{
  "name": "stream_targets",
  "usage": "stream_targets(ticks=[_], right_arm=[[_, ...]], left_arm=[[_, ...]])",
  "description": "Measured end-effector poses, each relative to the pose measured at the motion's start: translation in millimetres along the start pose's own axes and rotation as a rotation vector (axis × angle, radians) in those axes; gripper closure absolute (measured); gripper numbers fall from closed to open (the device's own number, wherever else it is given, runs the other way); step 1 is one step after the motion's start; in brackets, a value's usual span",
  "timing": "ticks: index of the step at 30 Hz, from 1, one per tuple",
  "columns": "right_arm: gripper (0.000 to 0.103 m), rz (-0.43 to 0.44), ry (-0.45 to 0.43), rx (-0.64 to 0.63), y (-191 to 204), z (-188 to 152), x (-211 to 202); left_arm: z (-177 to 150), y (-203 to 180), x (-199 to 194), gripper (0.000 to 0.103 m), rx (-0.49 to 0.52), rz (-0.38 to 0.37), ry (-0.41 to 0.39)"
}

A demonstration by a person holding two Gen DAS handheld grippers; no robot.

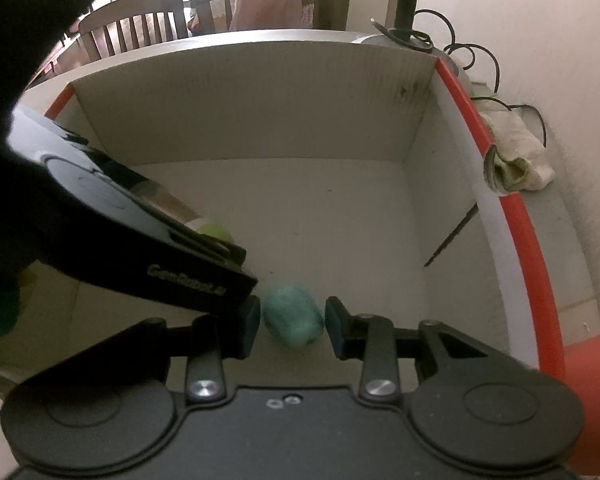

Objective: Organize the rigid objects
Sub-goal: 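Open the right tool to drop the teal egg while the left tool releases the jar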

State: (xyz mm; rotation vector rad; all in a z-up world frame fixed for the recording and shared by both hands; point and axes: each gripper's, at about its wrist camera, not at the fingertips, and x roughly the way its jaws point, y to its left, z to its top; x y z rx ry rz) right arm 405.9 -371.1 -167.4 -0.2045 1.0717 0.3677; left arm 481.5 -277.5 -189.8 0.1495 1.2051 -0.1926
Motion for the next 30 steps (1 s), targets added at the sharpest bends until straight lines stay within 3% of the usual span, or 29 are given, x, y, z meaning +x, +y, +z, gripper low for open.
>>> stream_targets(ticks=[5,14,30], right_arm=[[0.065,-0.001,0.003,0.0,-1,-1,-1],[0.049,0.0,-0.021,0.018,-4,-3,-12],[0.025,0.048,-0.136,0.016,5,-6,-62]], left_arm=[[0,-2,0,0.019,0.006,0.01,0.011],[2,-3,-13,0.019,-0.003,0.013,-0.026],[-13,11,-77,0.019,-0.063,0.016,-0.2]])
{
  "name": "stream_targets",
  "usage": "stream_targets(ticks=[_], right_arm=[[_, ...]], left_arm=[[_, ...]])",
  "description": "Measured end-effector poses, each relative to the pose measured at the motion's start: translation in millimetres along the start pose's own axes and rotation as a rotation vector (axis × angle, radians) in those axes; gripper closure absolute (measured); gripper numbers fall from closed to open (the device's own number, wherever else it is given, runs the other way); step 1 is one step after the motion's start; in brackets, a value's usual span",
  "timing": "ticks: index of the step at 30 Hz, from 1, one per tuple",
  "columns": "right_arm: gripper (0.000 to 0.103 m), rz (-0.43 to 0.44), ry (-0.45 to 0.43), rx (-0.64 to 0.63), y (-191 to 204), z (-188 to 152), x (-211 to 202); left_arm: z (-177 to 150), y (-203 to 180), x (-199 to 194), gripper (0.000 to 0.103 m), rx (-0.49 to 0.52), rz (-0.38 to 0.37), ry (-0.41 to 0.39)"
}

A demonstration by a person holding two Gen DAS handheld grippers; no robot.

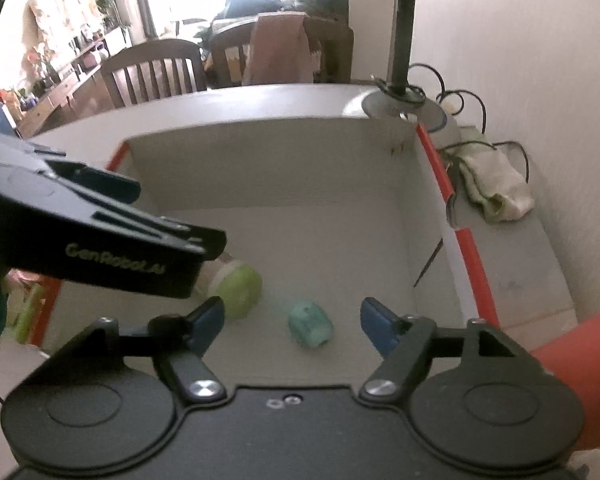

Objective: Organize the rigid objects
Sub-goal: 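Open the right tool to drop the teal egg while the left tool releases the jar, then withdraw both tools from the shoebox back over the table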

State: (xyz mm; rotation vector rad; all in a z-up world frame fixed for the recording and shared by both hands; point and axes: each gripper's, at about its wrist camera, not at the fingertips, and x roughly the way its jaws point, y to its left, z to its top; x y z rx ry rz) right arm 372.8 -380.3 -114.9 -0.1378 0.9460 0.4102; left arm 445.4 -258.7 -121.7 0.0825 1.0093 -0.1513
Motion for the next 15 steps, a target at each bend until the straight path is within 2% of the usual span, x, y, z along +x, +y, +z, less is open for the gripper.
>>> stream_targets(ticks=[5,15], right_arm=[[0.019,0.032,-0.044,0.002,6,1,-20],[0.015,0.063,-0.128,-0.012,39,-4,-62]], left_arm=[[-11,7,-31,0.019,-0.025,-0.009,-0.049],[-48,31,-95,0.019,-0.069,-0.018,-0.173]])
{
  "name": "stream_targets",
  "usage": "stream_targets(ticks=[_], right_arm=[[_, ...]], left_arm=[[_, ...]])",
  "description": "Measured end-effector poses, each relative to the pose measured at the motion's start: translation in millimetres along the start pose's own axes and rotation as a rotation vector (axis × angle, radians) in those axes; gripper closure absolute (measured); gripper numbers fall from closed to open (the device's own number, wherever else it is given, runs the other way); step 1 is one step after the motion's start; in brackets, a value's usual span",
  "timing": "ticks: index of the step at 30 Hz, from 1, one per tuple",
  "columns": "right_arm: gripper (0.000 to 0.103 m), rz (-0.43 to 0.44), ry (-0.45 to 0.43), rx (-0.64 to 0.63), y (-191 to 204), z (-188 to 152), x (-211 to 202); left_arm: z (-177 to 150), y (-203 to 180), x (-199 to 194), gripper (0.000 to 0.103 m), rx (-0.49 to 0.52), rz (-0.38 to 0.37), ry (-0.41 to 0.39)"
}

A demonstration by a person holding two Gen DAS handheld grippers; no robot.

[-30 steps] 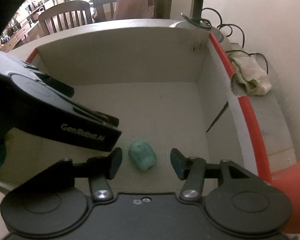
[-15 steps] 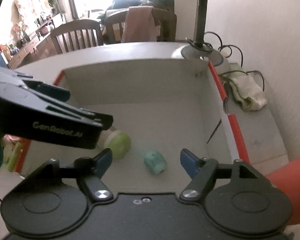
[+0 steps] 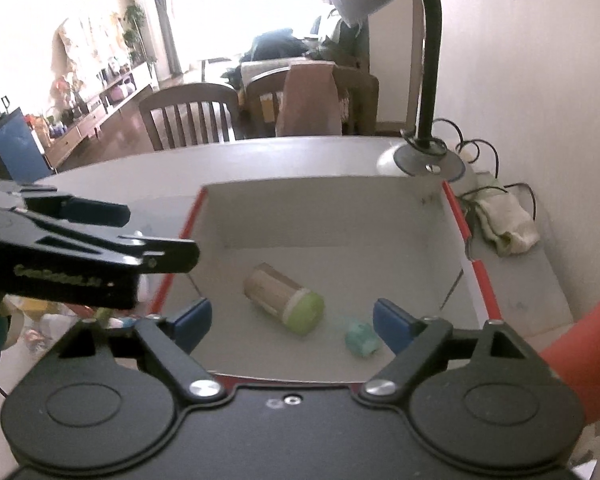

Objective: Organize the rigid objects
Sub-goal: 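Withdraw both tools from the shoebox back over the table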

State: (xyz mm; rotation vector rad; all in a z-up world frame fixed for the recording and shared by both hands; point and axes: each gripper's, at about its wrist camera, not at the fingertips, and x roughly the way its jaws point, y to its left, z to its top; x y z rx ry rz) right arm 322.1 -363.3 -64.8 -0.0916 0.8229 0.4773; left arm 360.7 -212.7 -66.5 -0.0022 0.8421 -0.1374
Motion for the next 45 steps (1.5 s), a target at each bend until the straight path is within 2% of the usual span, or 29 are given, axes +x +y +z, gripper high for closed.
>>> stream_targets(ticks=[8,12,21,33,42,44,45], right_arm=[[0.01,0.022,-0.052,0.014,37,-10,-19],[0.007,0.018,-0.097,-0.019,66,-18,-29],[0.004,0.057,-0.166,-0.021,118,-34,-41],[0.001,0.133,-0.145,-0.017,177,-57,-42],[0.001,0.152,-0.098,-0.013,205,-67,-28],[0.001,0.149,-0.091,-0.017,211,-68,-24],[0.001,0.145,-0.086,-0.021,213,-68,-21]], left_arm=[[-27,26,-49,0.019,-0.011,-0.018,-0.067],[-45,45,-71,0.019,-0.023,-0.015,-0.087],[-92,93,-122,0.019,-0.097,-0.013,-0.114],[-147,139,-169,0.018,-0.125,0.028,-0.141],[-191,174,-181,0.012,-0.152,0.028,-0.137],[-200,181,-181,0.008,-0.16,0.035,-0.136],[-206,184,-180,0.0,-0.166,0.044,-0.136]])
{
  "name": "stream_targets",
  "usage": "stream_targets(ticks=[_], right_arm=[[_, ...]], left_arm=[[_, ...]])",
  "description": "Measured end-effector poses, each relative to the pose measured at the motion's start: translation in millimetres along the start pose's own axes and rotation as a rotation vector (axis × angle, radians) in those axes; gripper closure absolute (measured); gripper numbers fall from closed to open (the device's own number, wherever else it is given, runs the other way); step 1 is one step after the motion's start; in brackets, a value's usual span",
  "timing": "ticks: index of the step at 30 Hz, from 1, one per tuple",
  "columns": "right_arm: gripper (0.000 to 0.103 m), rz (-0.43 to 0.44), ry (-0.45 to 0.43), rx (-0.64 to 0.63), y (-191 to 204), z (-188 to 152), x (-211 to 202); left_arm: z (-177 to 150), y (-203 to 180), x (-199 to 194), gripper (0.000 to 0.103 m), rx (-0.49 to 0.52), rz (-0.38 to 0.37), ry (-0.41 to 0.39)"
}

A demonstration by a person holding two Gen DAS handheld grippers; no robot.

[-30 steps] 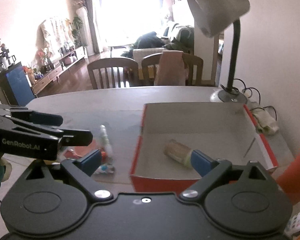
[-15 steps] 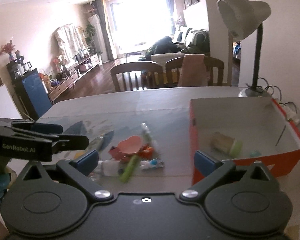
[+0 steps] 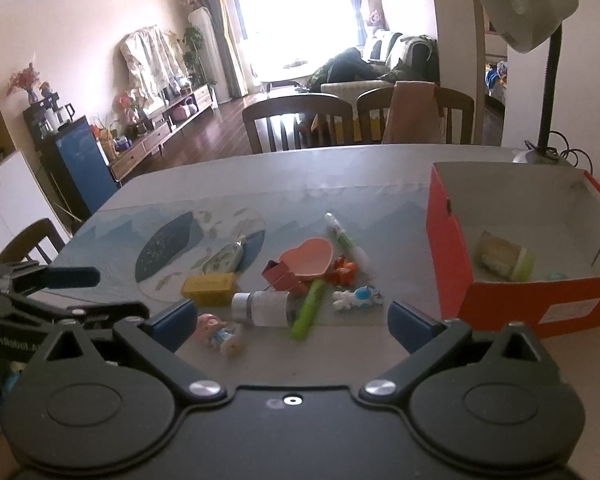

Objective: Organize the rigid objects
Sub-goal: 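Withdraw both tools from the shoebox back over the table, then grasp the pink pig figurine with the left tool while the right tool grasps the glass jar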

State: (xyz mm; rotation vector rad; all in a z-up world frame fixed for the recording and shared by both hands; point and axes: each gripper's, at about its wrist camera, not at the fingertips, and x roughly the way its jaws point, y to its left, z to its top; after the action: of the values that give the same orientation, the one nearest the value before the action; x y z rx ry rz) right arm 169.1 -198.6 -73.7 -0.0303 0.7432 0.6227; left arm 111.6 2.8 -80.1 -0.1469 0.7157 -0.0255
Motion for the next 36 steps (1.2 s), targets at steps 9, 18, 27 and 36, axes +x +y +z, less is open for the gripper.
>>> stream_targets(ticks=[9,18,27,36], right_arm=[[0.002,-0.029,0.055,-0.018,16,-4,33],[0.002,-0.059,0.111,-0.031,28,-8,74],[0.004,-0.089,0.176,-0.067,44,-2,123],[0.009,-0.141,0.244,-0.068,50,-3,164]], left_arm=[[-33,28,22,0.0,-0.042,0.05,0.017],[-57,34,62,0.0,-0.039,0.069,0.018],[-65,33,102,0.0,0.018,0.098,0.014],[-76,29,124,0.0,0.091,0.13,0.002]])
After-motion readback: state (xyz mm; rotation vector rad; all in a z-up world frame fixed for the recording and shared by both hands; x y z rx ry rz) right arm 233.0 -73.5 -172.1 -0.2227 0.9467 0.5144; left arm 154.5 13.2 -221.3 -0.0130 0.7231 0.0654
